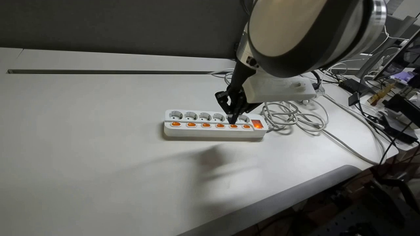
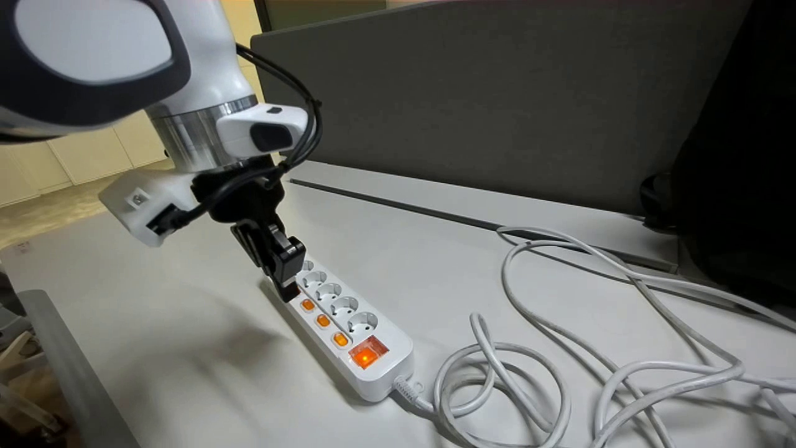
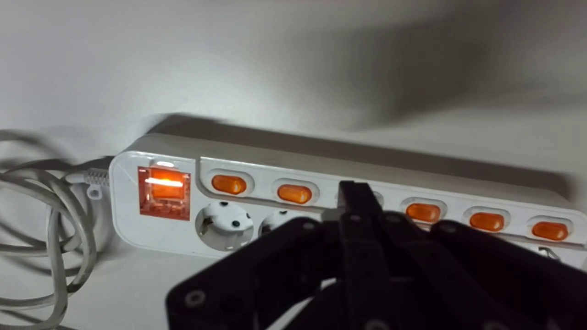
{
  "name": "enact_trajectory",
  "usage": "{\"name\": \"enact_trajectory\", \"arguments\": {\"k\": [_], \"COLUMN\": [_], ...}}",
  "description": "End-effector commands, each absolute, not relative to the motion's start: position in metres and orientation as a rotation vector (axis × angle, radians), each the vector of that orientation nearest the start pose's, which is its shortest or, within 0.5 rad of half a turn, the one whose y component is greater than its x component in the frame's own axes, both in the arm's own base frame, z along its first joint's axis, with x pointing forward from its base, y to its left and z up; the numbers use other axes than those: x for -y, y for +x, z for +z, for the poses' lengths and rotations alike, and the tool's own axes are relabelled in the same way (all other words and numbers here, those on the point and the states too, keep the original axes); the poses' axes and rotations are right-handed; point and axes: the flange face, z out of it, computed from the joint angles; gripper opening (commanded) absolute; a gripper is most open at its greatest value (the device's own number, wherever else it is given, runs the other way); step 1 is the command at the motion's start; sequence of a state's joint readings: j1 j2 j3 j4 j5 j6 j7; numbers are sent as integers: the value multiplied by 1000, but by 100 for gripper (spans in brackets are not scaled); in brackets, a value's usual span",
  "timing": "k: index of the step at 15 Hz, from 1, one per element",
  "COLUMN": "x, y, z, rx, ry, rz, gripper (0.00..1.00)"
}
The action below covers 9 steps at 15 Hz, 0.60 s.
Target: Press the third switch from the right on the extension cable
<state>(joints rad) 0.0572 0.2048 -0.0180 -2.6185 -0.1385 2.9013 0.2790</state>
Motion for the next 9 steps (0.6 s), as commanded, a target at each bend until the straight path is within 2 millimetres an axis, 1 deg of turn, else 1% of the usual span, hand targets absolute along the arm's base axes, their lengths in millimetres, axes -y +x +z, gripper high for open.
{"name": "enact_trajectory", "arguments": {"k": [1, 4, 9], "x": [-29, -30, -33], "y": [455, 463, 472], "z": [182, 175, 159], "rx": [-216, -239, -275], "ry": [-3161, -3160, -3154], "rz": [-162, -139, -96], "gripper": [0, 0, 0]}}
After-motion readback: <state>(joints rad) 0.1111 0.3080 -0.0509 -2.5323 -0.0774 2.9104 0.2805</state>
